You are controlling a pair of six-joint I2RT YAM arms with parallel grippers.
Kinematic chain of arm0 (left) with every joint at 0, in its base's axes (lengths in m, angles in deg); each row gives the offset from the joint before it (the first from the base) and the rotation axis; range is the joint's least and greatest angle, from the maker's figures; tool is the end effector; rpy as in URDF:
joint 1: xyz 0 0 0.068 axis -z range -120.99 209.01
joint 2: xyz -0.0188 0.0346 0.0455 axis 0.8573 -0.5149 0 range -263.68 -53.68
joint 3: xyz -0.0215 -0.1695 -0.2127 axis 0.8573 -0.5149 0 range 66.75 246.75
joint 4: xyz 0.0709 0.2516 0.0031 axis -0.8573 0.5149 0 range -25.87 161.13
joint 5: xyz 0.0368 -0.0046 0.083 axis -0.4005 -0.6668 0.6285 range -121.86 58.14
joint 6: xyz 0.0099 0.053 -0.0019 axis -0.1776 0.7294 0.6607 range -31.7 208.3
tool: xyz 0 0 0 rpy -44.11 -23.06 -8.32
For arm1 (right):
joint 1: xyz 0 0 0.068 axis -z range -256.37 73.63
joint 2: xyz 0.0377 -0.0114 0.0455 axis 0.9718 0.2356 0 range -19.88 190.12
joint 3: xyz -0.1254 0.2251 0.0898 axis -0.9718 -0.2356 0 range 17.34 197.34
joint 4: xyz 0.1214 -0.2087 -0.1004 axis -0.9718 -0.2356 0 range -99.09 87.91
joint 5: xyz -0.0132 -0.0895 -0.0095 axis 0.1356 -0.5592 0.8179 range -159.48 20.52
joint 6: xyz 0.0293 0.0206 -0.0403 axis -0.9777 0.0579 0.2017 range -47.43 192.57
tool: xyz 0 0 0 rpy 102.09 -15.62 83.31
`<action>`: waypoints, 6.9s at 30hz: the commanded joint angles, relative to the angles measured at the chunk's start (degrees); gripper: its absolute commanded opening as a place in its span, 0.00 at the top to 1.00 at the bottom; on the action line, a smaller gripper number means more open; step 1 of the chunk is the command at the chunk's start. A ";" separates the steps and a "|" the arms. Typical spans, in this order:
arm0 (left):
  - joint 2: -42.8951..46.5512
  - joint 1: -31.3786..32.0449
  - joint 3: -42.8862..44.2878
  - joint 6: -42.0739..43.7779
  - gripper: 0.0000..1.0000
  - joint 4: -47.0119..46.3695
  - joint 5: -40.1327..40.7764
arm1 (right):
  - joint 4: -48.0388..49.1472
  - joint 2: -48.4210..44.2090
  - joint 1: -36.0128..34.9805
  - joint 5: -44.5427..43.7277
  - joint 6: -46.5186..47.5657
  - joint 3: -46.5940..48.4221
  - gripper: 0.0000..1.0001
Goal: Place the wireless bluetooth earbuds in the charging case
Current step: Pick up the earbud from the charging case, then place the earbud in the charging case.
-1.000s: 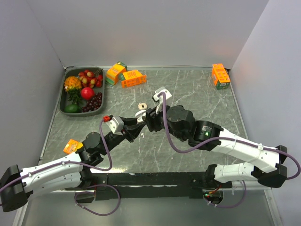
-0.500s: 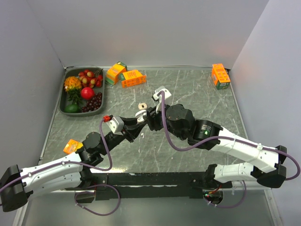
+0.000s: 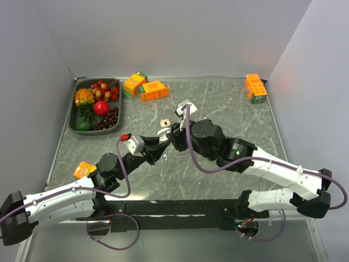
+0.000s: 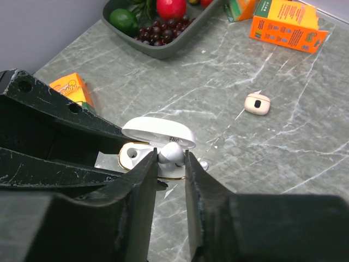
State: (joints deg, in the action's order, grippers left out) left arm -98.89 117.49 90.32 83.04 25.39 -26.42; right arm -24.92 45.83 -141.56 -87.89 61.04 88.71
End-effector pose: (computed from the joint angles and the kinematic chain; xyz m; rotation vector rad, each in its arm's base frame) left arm 0.1014 -0.1589 0.2985 0.5166 1.2213 -0.8926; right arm 0.1160 0.2243 0.4062 -0.6509 1.7874 0.6248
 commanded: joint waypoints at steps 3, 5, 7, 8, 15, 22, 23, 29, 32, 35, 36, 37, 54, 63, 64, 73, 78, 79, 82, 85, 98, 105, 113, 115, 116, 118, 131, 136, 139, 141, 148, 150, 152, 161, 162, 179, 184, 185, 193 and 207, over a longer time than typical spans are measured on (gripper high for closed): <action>0.74 0.15 0.69 -0.19 0.99 -3.01 -0.60 | 1.38 -1.20 0.85 -1.62 0.10 2.19 0.77; 0.65 0.14 0.60 -0.19 0.99 -3.09 -0.51 | 1.12 -1.55 0.85 -1.71 0.19 2.28 0.80; 0.48 0.23 0.51 -0.28 0.99 -3.27 -0.42 | 1.21 -1.81 0.94 -1.71 0.28 2.37 0.82; 0.39 0.15 0.42 -0.19 0.99 -3.27 -0.42 | 1.21 -1.90 0.85 -1.80 0.28 2.37 0.83; 0.12 0.15 0.16 -0.11 0.99 -3.45 -0.42 | 1.21 -2.70 0.94 -1.54 0.72 2.63 0.86; -0.32 0.14 0.33 -0.02 0.99 -3.10 0.02 | 1.47 -3.48 1.03 -1.45 1.07 2.89 0.86; -0.58 0.14 0.42 -0.02 0.99 -2.83 0.02 | 1.39 -3.49 0.94 -1.54 1.16 2.98 0.86; -1.28 0.14 0.69 -0.10 0.99 -2.57 0.02 | 1.56 -3.93 0.85 -1.19 1.60 3.25 0.86; -1.46 0.14 0.60 -0.19 0.99 -2.57 0.10 | 1.47 -4.19 0.85 -1.10 1.77 3.42 0.86; -1.55 0.14 0.60 -0.19 0.99 -2.57 0.37 | 1.65 -4.37 0.85 -1.10 1.95 3.51 0.86; -1.63 0.23 0.60 -0.19 0.99 -2.48 0.37 | 1.56 -4.45 0.77 -1.01 1.95 3.60 0.86; -1.63 0.15 0.68 -0.19 0.99 -2.39 0.37 | 1.56 -4.63 0.85 -0.92 1.95 3.60 0.86; -4.97 0.15 4.55 -2.30 0.99 4.45 1.25 | 1.65 -4.89 0.76 -0.57 3.62 3.86 0.87; -6.03 0.23 6.93 -3.62 0.99 7.89 0.72 | 2.08 -5.50 0.76 -0.57 4.32 3.51 0.90; -5.94 0.15 6.84 -3.62 0.99 7.37 0.81 | 2.00 -5.51 0.76 -0.40 4.32 3.51 0.90; -3.31 0.14 0.44 -1.43 0.99 -2.20 -0.24 | 5.42 -6.82 0.76 6.89 3.01 0.53 0.97; -1.99 0.14 -2.91 0.68 0.99 -9.42 -1.39 | 7.71 -7.44 0.85 9.36 1.60 -0.53 1.00; -1.90 0.14 -3.53 0.86 0.99 -9.86 -1.48 | 7.80 -7.44 0.68 9.80 1.51 -0.62 1.00; -1.29 0.23 -4.50 0.95 0.99 -11.44 -1.47 | 7.27 -6.83 0.76 11.73 0.90 -0.45 1.00; -0.85 0.23 -4.85 1.30 0.99 -12.50 -1.74 | 7.36 -6.39 0.77 13.66 0.46 -0.88 1.00; 0.21 0.23 -4.50 2.27 0.99 -11.97 -2.27 | 18.07 -8.93 -0.02 12.36 6.16 -8.43 1.00; -0.49 0.14 -3.10 2.09 0.99 -9.51 -1.91 | 17.82 -7.97 -0.64 11.12 7.93 -8.97 1.00; -0.76 0.23 -2.65 1.65 0.99 -8.45 -2.00 | 17.73 -7.71 -0.82 10.07 8.36 -9.15 1.00; -0.76 0.14 -2.65 1.48 0.99 -8.63 -2.00 | 17.64 -7.44 -0.91 9.98 8.28 -9.32 1.00; -0.67 0.14 -2.57 1.48 0.99 -8.54 -2.00 | 17.47 -7.18 -0.82 9.98 8.36 -9.32 1.00; -0.49 0.14 -2.57 1.39 0.99 -8.54 -2.00 | 17.29 -6.92 -0.82 9.89 8.10 -9.50 1.00; 0.39 0.15 -2.74 1.30 0.99 -8.45 -1.92 | 16.68 -5.24 -0.91 11.82 7.05 -9.59 1.00; 0.56 0.23 -2.83 1.21 0.99 -8.54 -1.92 | 16.59 -4.72 -0.91 12.26 6.78 -9.59 1.00; 0.65 0.15 -2.74 1.21 0.99 -8.37 -1.92 | 16.59 -4.63 -0.91 12.44 6.61 -9.59 1.00; 0.74 0.14 -2.65 1.13 0.99 -8.28 -1.74 | 16.68 -4.63 -0.91 12.61 6.52 -9.67 1.00; 0.65 0.14 -2.65 0.51 0.99 -8.37 -1.30 | 16.76 -4.80 -0.99 12.44 6.34 -10.11 1.00; 0.65 0.23 -2.57 0.51 0.99 -8.37 -1.21 | 16.68 -4.80 -0.91 12.52 6.43 -10.20 1.00; 0.56 0.14 -2.48 0.34 0.99 -8.37 -1.12 | 16.76 -4.72 -0.91 12.44 6.34 -10.29 1.00; 0.39 0.15 -2.13 0.07 0.99 -8.02 -1.04 | 16.33 -4.45 -1.08 13.67 6.08 -10.20 1.00; 0.30 0.23 -2.13 0.07 0.99 -8.02 -1.04 | 16.24 -4.45 -1.08 13.76 6.08 -10.11 1.00; 1.35 0.14 -2.39 0.16 0.99 -8.46 -0.95 | 15.27 -3.84 -1.17 12.26 6.17 -10.91 1.00; 1.53 0.15 -2.39 0.25 0.99 -8.19 -0.86 | 15.01 -3.93 -1.08 11.39 6.08 -10.64 1.00; 1.62 0.14 -2.39 0.16 0.99 -8.19 -0.86 | 14.92 -4.27 -1.08 11.21 5.99 -10.64 1.00; 1.62 0.14 -2.39 0.16 0.99 -8.28 -0.69 | 13.78 -4.98 -1.08 9.19 5.91 -10.47 0.75; 1.79 0.23 -2.04 0.69 0.99 -7.49 -0.60 | 13.07 -6.47 -1.17 5.67 5.64 -10.64 0.52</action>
State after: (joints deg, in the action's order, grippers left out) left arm -98.09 117.73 85.53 84.18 19.86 -27.15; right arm -11.30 41.39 -142.61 -79.02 66.71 78.61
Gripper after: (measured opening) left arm 0.326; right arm 0.471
